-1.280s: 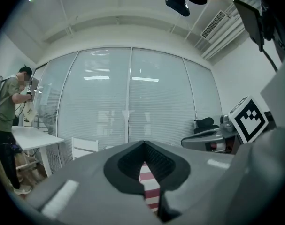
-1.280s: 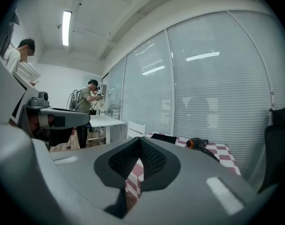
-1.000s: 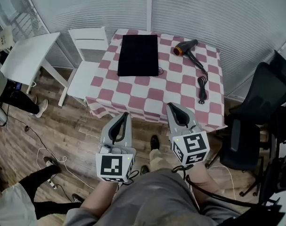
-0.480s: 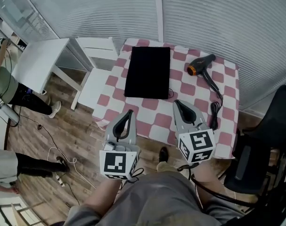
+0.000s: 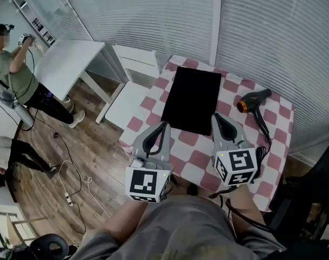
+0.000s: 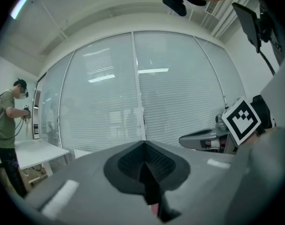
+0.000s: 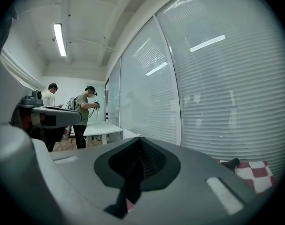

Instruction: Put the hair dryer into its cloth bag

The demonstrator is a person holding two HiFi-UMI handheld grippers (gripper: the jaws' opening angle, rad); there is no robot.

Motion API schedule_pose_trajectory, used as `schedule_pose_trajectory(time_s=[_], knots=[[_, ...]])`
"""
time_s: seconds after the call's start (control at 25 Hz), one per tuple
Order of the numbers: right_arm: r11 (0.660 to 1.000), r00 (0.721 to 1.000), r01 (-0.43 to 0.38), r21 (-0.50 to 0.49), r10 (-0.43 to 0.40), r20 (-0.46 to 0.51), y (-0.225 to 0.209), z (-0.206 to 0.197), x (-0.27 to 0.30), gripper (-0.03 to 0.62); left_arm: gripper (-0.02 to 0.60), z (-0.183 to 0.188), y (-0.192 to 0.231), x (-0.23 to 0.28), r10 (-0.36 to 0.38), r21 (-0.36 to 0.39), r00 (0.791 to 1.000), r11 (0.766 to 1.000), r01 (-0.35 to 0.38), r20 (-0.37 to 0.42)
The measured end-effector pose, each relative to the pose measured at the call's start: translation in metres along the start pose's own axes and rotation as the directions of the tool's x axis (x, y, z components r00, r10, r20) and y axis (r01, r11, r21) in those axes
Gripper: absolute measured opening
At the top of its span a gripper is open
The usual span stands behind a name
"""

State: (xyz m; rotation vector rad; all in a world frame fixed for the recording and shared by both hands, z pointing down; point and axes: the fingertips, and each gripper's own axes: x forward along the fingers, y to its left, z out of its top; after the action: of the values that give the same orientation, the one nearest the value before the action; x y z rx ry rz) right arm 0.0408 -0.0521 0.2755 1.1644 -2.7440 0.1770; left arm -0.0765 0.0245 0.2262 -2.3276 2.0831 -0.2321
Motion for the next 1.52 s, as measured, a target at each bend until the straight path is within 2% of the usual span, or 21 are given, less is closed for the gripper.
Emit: schedule_pose_trajectory(time_s=[0.2,0.36,0.56,0.76,1.08,1.2,1.24,1.36,1.52], knots=[[1.0,1.0,-0.014,-0.007,0.014,-0.024,-0.002,-0.003,0.032,0.038,0.0,-0.005,0.019,0.028,-0.014,-0.015,1.0,1.0,0.013,-0.018],[1.0,0.995,0.005,0.014,-0.004,-0.098,-0.008,-0.026,0.052,0.043,0.0,-0.025,0.026,0.057,-0.067,-0.055,0.995,0.996,0.064,-0.071],[0.999,0.979,0.027,0.042,-0.018,-0.205,-0.014,-0.065,0.083,0.063,0.0,-0.051,0.039,0.094,-0.129,-0.082,0.987,0.989,0.121,-0.099],[0.999,0.944,0.03,0.041,-0.015,-0.33,-0.006,-0.117,0.107,0.08,0.0,-0.084,0.05,0.123,-0.182,-0.121,0.974,0.979,0.165,-0.138],[0.998,0.852,0.007,0.068,0.03,-0.522,0.013,-0.191,0.115,0.146,0.0,-0.135,0.056,0.142,-0.253,-0.184,0.94,0.959,0.214,-0.227],[1.0,0.814,0.007,0.023,0.007,-0.58,0.016,-0.208,0.115,0.155,0.0,-0.149,0.055,0.144,-0.279,-0.19,0.928,0.953,0.235,-0.247],[1.0,0.805,0.002,-0.011,-0.008,-0.593,0.016,-0.211,0.116,0.137,0.0,-0.153,0.055,0.144,-0.285,-0.192,0.924,0.952,0.241,-0.254],[0.996,0.798,-0.023,-0.083,-0.032,-0.602,0.018,-0.214,0.115,0.098,0.0,-0.163,0.053,0.144,-0.295,-0.208,0.917,0.947,0.244,-0.267],[0.993,0.802,-0.046,-0.108,-0.028,-0.596,0.019,-0.214,0.115,0.068,0.0,-0.165,0.052,0.142,-0.296,-0.214,0.918,0.946,0.244,-0.263]])
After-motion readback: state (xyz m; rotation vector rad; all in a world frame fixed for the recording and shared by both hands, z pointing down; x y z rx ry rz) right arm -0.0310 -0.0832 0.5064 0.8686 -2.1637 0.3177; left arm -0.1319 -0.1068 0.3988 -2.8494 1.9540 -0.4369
